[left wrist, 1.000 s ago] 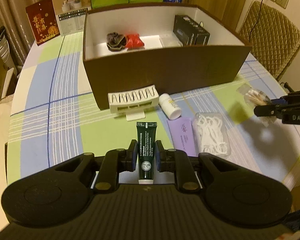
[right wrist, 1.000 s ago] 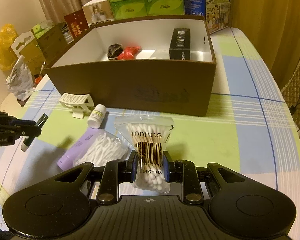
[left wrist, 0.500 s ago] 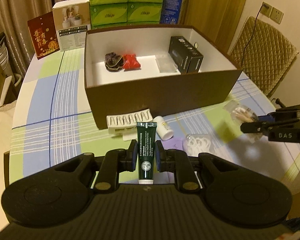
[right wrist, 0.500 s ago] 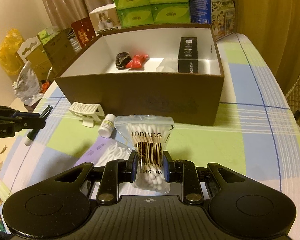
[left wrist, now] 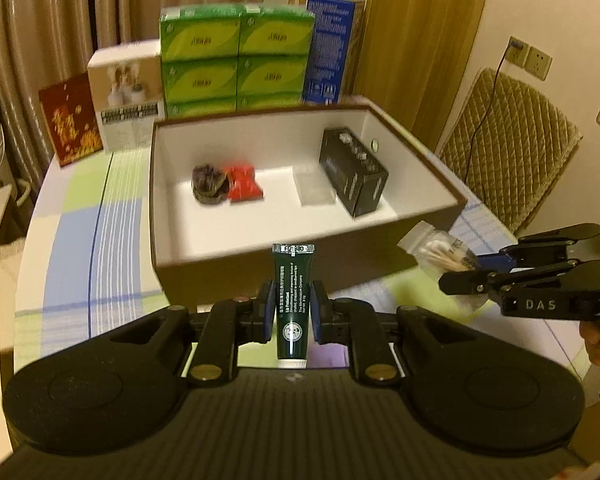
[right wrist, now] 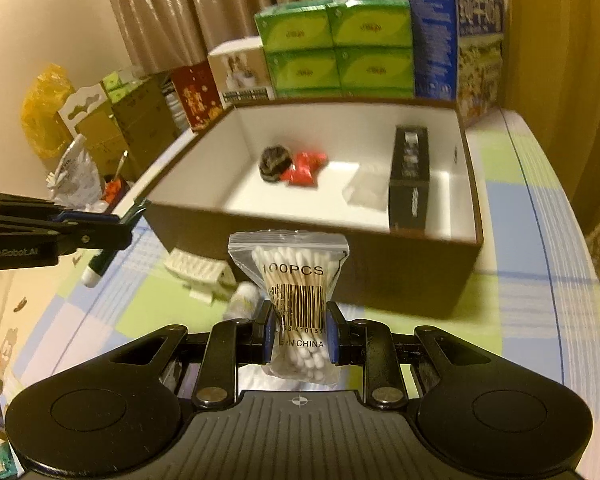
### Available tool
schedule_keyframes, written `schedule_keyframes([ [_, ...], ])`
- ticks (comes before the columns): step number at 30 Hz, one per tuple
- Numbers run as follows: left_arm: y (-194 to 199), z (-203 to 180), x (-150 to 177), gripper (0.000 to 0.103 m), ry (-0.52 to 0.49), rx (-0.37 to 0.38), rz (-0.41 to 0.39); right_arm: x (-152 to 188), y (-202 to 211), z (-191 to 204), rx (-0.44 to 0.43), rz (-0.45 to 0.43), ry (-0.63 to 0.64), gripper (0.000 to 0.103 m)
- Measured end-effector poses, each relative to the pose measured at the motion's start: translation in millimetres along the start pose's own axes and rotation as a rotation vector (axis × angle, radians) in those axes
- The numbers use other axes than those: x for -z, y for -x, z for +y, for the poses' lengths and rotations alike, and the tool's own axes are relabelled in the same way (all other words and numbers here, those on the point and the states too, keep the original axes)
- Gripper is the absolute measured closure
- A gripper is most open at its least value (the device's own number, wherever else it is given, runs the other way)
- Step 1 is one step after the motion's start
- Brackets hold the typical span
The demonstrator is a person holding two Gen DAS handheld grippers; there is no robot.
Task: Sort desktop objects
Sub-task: 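Carry the green tube and swab bag over the cardboard box with both tools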
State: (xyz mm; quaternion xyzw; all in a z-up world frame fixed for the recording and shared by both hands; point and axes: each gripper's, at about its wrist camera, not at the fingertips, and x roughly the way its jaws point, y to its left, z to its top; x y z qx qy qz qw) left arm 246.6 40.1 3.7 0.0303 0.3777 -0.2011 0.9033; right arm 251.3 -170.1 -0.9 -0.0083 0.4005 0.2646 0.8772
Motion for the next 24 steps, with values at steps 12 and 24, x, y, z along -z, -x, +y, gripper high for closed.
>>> schedule_keyframes([
  [12, -22, 14, -64, 0.089, 0.008, -0.016, -0.091, -65, -22, -13, -0.015, -0.058, 0.036, 0.081],
  [24, -92, 40, -94, 0.089, 0.044, -0.054, 0.019, -102, -83, -37, 0.028, 0.039, 0.053, 0.081],
])
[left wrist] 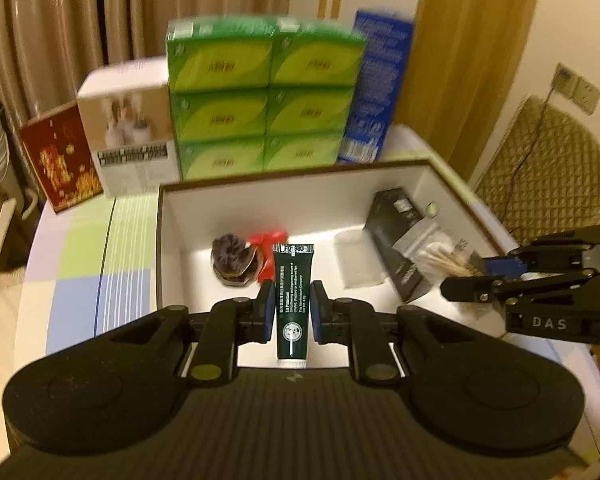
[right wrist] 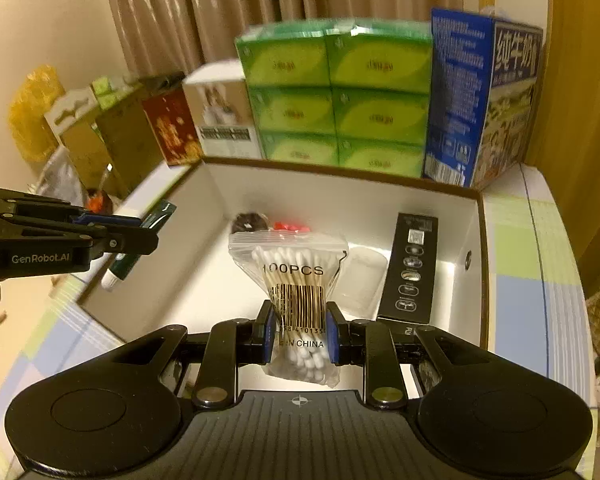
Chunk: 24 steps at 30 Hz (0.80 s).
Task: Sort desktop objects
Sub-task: 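Carry the green tube and swab bag over the cardboard box with both tools, then open both tools to drop the green tube and swab bag into the box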
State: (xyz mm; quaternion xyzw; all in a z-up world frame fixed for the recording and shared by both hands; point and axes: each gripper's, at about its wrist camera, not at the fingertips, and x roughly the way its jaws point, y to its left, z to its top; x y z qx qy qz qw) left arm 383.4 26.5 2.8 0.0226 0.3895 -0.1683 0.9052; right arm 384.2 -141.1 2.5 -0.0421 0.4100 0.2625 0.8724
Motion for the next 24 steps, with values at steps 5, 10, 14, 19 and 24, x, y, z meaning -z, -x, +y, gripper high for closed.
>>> schedule_keyframes([
  [5, -31, 7, 1, 0.089, 0.022, -0.004, 0.072, 2, -29, -8, 0.023, 0.066, 0.001, 0.081],
  [10, -59, 9, 5, 0.089, 0.017, -0.012, 0.143, 7, -50, -15, 0.023, 0.121, -0.027, 0.081],
  [14, -78, 9, 7, 0.089, -0.003, -0.022, 0.195, 8, -62, -20, 0.03, 0.156, -0.034, 0.081],
  [19, -96, 7, 12, 0.089, -0.032, -0.033, 0.252, 7, -72, -24, 0.037, 0.181, -0.04, 0.081],
  [24, -110, 5, 15, 0.09, -0.061, -0.039, 0.299, 5, -79, -27, 0.045, 0.204, -0.044, 0.081],
])
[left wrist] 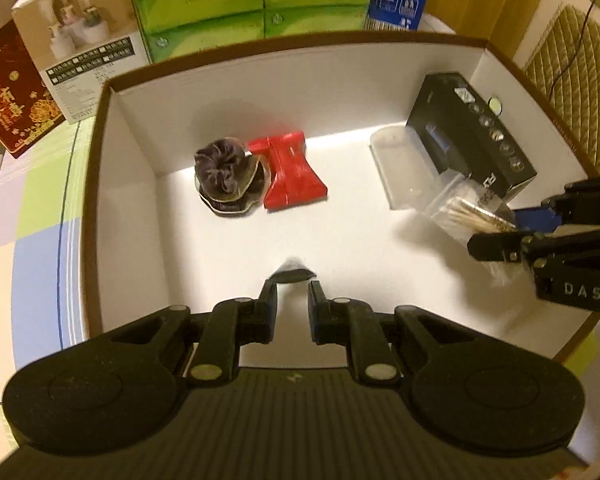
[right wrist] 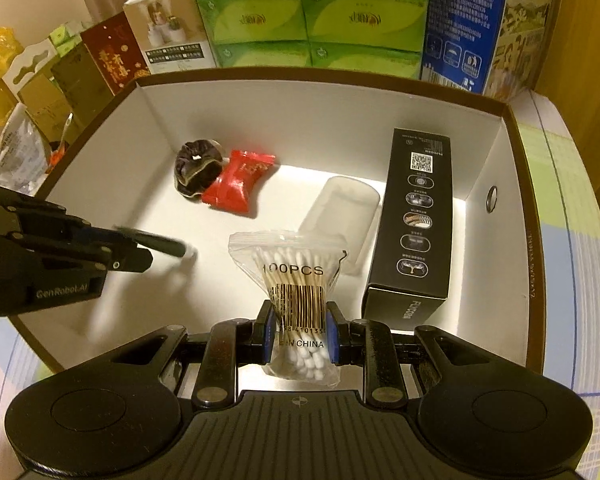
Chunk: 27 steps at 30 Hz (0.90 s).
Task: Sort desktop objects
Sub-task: 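Open both tools to drop the green tube and swab bag into the box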
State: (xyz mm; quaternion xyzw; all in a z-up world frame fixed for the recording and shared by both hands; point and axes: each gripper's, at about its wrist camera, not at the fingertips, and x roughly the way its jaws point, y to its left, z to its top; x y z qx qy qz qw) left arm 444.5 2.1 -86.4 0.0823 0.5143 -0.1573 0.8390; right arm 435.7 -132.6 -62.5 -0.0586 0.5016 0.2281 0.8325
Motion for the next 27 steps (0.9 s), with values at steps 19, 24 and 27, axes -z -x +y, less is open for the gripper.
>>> schedule_keyframes([
  [19, 18, -3, 5, 0.056, -0.04, -0.007, -0.047, 1, 5, 3, 0.023, -0.022, -0.005, 0.03],
  [24, 26, -6, 9, 0.049, -0.041, -0.011, -0.062, 5, 12, 3, 0.032, -0.026, -0.004, 0.02],
  [27, 32, -7, 12, 0.046, -0.04, -0.01, -0.067, 8, 16, 3, 0.037, -0.032, -0.009, 0.015],
])
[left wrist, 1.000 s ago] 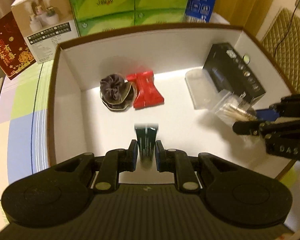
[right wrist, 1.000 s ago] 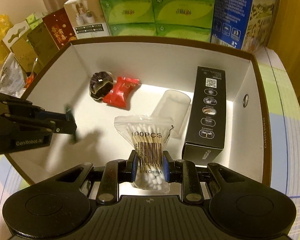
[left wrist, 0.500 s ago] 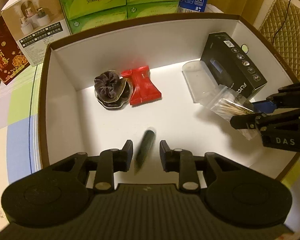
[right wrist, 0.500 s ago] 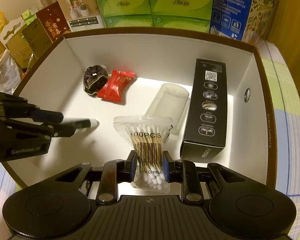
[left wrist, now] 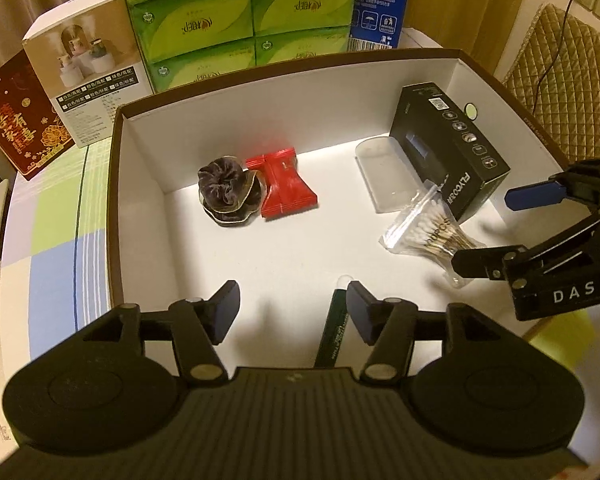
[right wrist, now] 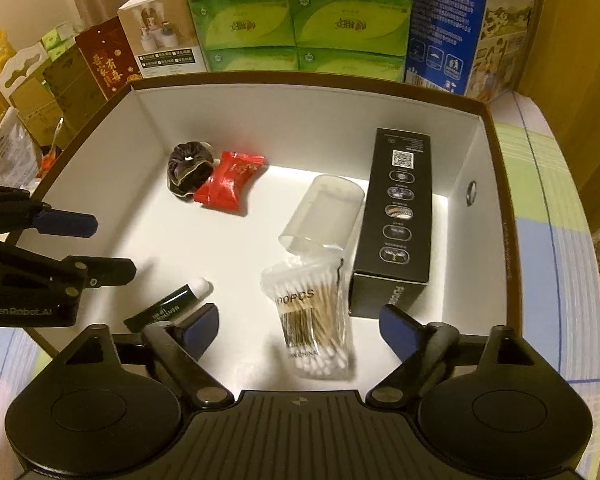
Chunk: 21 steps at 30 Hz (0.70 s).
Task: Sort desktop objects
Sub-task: 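Open both tools to drop the green tube and swab bag into the box, then withdraw both tools from the box back toward the table items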
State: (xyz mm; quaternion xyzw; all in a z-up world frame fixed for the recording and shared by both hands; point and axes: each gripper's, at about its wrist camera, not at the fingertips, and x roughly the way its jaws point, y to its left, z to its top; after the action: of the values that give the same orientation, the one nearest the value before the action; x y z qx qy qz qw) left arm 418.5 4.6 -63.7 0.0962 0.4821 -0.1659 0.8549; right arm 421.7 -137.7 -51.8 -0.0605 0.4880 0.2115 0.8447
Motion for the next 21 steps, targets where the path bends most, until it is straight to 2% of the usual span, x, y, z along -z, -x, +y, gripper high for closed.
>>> schedule_keyframes([
  [1, 2, -1, 1, 0.042, 0.002, -0.001, -0.003, 1, 2, 0, 0.003, -0.003, -0.003, 0.013],
  [6, 14, -4, 3, 0.039, 0.004, -0.004, -0.023, 5, 14, 1, 0.014, -0.027, -0.011, 0.006],
  [10, 25, -6, 5, 0.032, 0.011, -0.01, -0.04, 6, 24, 2, 0.022, -0.045, -0.023, 0.002],
  [15, 42, -9, 8, 0.024, 0.015, -0.014, -0.066, 8, 40, 6, 0.026, -0.079, -0.033, 0.002],
  [21, 60, -13, 11, 0.021, 0.018, -0.024, -0.092, 13, 57, 11, 0.032, -0.108, -0.043, 0.002],
])
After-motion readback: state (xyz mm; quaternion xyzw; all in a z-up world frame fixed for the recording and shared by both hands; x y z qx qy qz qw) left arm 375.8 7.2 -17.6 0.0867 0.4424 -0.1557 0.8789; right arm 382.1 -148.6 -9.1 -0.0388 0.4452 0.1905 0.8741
